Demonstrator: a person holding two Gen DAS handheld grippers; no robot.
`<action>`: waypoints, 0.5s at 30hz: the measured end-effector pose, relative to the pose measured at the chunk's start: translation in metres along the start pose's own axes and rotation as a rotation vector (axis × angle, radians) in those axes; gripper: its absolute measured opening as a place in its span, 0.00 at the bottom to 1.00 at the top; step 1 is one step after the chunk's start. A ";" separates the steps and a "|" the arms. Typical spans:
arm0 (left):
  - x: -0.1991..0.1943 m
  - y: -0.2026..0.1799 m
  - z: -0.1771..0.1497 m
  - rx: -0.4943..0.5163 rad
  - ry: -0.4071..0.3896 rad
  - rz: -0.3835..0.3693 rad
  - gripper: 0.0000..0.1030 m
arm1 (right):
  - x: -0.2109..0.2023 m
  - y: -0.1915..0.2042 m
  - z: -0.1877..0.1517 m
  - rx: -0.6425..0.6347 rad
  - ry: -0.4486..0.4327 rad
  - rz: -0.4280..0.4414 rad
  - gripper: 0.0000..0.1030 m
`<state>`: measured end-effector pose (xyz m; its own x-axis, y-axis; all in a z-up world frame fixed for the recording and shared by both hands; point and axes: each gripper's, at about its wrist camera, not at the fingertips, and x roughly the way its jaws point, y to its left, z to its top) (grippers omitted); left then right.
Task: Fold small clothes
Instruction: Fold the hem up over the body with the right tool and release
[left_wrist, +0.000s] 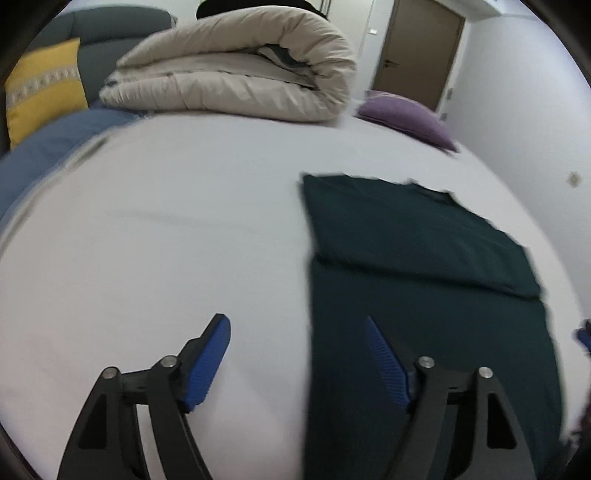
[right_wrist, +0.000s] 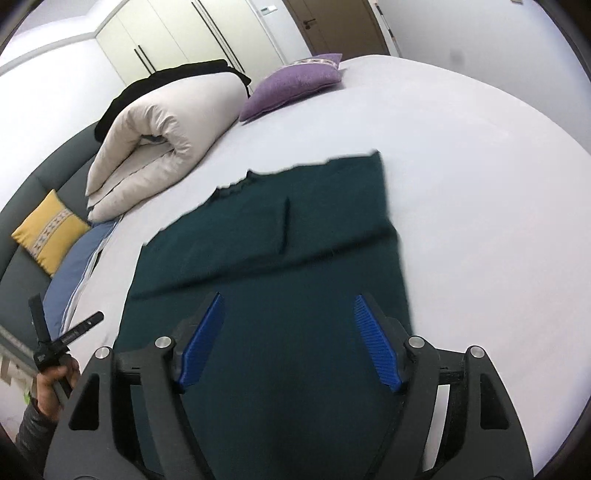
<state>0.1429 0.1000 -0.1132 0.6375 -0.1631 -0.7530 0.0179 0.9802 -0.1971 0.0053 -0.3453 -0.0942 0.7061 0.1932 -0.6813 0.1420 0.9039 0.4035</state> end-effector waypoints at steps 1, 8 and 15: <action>-0.009 0.001 -0.009 -0.014 0.010 -0.018 0.76 | -0.014 -0.006 -0.013 0.015 0.005 0.004 0.69; -0.052 0.012 -0.095 -0.085 0.154 -0.110 0.76 | -0.062 -0.036 -0.090 0.091 0.065 0.016 0.69; -0.058 0.013 -0.132 -0.123 0.228 -0.162 0.75 | -0.084 -0.059 -0.128 0.141 0.092 -0.007 0.69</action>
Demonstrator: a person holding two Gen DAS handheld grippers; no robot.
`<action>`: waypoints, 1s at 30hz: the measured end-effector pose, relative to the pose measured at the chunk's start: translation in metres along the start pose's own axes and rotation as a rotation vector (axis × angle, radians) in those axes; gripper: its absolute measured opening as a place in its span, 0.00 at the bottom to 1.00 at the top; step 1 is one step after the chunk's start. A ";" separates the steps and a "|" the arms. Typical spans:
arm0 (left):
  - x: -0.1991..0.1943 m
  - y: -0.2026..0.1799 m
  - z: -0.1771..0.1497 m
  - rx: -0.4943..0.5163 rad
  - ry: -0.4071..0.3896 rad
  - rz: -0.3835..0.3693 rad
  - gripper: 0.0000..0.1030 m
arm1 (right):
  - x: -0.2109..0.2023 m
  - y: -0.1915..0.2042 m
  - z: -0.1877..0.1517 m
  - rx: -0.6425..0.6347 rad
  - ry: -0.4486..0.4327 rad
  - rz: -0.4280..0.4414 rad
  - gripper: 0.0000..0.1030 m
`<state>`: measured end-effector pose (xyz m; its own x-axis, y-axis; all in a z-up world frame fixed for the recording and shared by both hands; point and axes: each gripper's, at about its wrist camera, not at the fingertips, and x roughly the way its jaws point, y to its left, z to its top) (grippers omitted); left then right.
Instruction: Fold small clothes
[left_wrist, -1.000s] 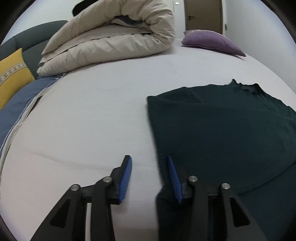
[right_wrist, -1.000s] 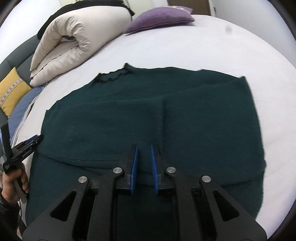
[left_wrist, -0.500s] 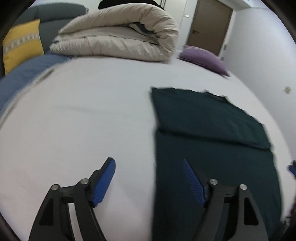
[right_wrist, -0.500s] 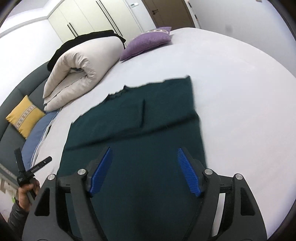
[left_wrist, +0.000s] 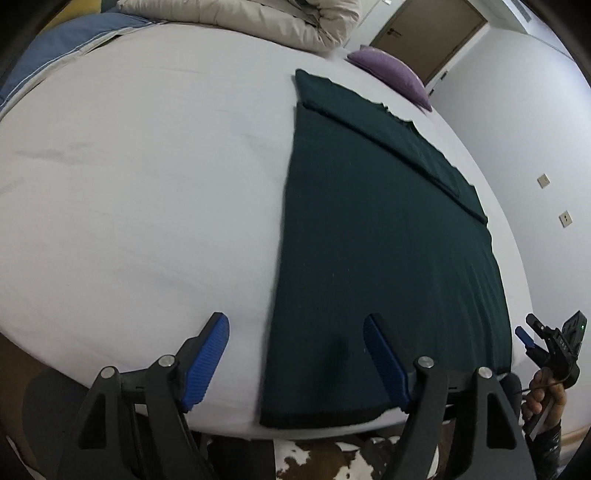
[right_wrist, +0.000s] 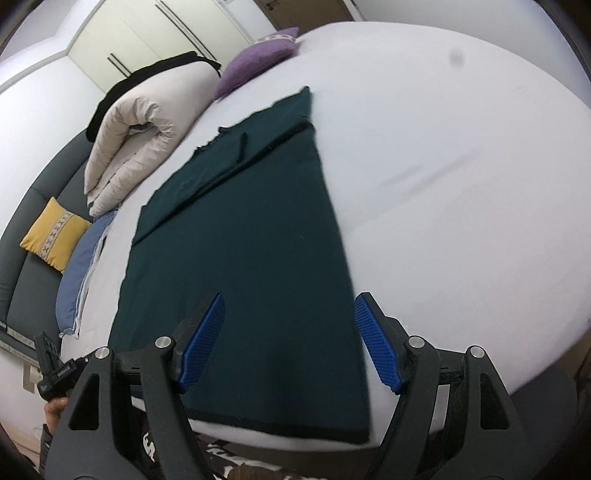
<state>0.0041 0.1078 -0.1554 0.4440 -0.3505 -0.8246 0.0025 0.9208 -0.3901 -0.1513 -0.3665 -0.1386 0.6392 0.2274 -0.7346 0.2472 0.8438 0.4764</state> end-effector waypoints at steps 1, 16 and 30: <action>0.000 -0.001 0.001 0.005 0.003 0.002 0.75 | -0.002 -0.004 -0.003 0.001 0.008 -0.004 0.69; 0.003 0.033 -0.008 -0.132 0.162 -0.304 0.73 | -0.014 -0.045 -0.028 0.123 0.123 0.101 0.63; 0.015 0.058 -0.017 -0.298 0.228 -0.507 0.44 | -0.017 -0.067 -0.034 0.231 0.194 0.176 0.51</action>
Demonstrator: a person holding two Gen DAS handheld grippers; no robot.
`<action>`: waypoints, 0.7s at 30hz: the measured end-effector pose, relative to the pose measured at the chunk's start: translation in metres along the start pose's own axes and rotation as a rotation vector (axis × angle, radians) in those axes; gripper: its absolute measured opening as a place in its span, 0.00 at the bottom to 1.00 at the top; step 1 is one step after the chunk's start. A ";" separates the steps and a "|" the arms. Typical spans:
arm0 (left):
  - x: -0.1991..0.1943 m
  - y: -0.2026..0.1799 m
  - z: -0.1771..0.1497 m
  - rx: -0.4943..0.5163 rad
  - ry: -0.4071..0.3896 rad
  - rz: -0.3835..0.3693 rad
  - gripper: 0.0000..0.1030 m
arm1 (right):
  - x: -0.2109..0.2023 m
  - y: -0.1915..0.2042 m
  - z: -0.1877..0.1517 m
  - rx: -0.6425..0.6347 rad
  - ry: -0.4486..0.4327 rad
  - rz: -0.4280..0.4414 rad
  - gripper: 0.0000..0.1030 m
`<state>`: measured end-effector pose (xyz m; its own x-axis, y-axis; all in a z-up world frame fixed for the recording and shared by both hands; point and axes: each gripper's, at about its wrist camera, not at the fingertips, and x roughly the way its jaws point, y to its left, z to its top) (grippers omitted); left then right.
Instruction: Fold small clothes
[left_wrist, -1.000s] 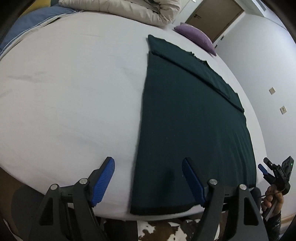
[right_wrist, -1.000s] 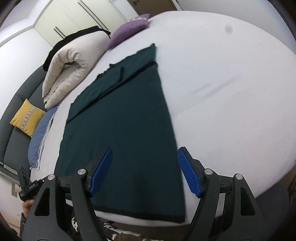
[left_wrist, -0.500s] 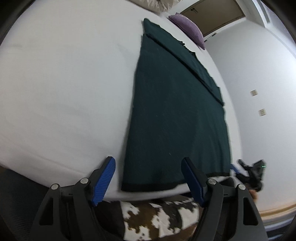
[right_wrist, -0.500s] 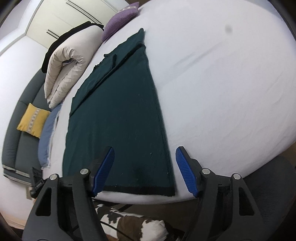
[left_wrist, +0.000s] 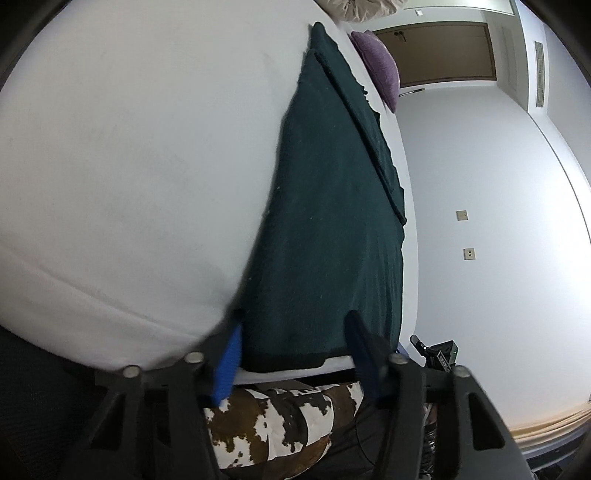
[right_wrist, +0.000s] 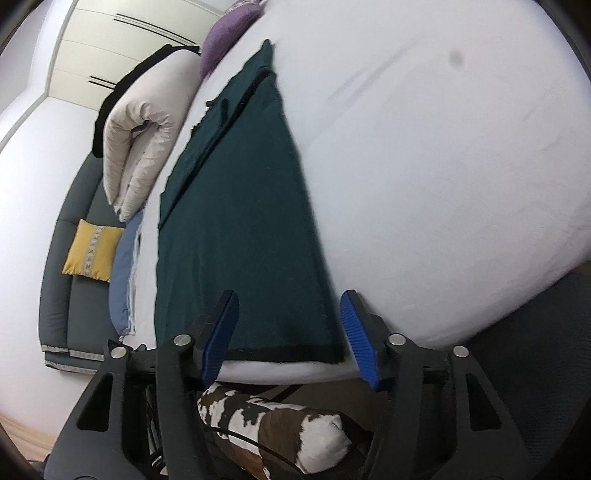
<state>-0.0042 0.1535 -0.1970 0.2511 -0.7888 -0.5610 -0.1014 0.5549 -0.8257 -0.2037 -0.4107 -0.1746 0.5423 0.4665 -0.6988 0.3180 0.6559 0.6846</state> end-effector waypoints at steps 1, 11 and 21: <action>0.002 0.000 0.000 0.002 0.006 0.005 0.41 | -0.003 -0.001 -0.001 0.008 -0.005 -0.002 0.51; 0.006 0.001 -0.005 0.012 0.014 0.047 0.16 | 0.006 -0.012 -0.004 0.029 0.064 0.002 0.49; 0.004 -0.005 -0.008 0.039 -0.010 0.074 0.09 | 0.023 -0.013 -0.011 0.061 0.090 0.023 0.12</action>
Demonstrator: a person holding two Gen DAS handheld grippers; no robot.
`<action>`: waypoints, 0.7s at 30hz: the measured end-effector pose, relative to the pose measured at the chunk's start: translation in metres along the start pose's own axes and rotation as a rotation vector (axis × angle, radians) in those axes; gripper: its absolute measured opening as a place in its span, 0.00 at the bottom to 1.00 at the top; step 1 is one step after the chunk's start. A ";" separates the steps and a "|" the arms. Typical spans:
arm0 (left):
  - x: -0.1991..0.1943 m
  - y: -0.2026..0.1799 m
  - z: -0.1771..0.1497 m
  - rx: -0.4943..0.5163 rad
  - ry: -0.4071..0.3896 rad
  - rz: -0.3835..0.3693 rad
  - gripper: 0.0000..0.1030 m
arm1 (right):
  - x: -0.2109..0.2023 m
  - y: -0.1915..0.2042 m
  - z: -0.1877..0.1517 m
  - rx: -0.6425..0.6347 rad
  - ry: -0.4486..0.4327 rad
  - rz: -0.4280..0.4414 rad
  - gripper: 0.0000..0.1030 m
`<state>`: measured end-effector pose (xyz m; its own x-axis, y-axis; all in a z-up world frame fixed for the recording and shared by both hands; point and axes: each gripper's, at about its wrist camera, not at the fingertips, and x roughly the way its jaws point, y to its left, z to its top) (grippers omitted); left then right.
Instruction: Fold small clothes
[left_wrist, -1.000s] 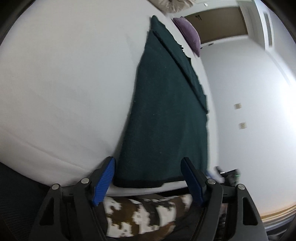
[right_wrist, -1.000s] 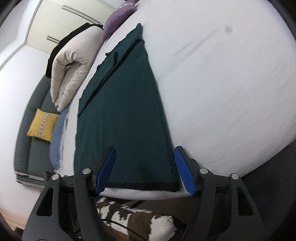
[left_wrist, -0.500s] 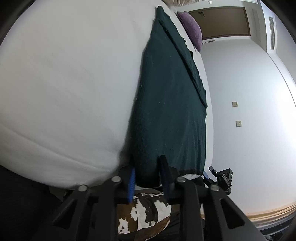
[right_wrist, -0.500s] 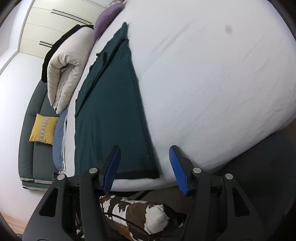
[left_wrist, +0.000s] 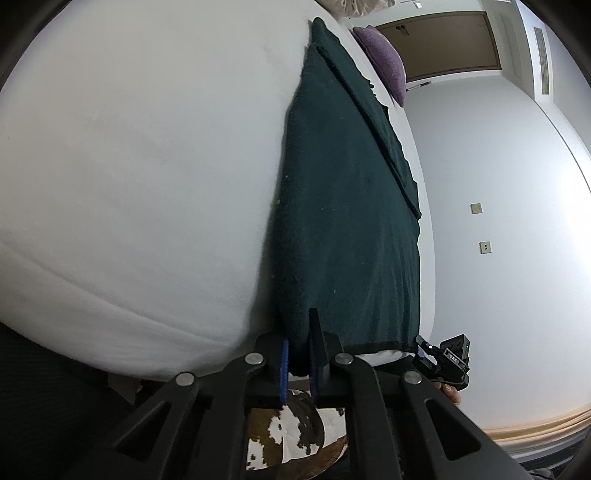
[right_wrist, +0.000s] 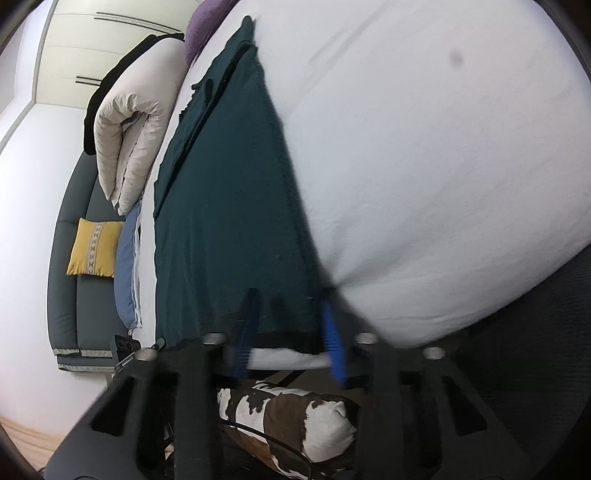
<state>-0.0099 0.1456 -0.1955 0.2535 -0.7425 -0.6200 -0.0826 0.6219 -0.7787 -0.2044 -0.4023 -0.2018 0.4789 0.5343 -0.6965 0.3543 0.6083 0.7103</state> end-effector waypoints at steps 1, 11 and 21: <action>0.000 -0.001 0.000 0.003 -0.003 0.004 0.09 | 0.001 -0.001 -0.001 0.001 -0.001 -0.009 0.09; -0.017 -0.022 0.000 0.051 -0.082 -0.011 0.08 | -0.010 0.022 0.001 -0.031 -0.080 0.072 0.05; -0.044 -0.046 0.009 0.044 -0.165 -0.147 0.07 | -0.030 0.089 0.027 -0.104 -0.167 0.170 0.05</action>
<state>-0.0086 0.1521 -0.1317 0.4140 -0.7775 -0.4734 0.0084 0.5232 -0.8521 -0.1659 -0.3798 -0.1156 0.6534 0.5355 -0.5351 0.1764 0.5797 0.7955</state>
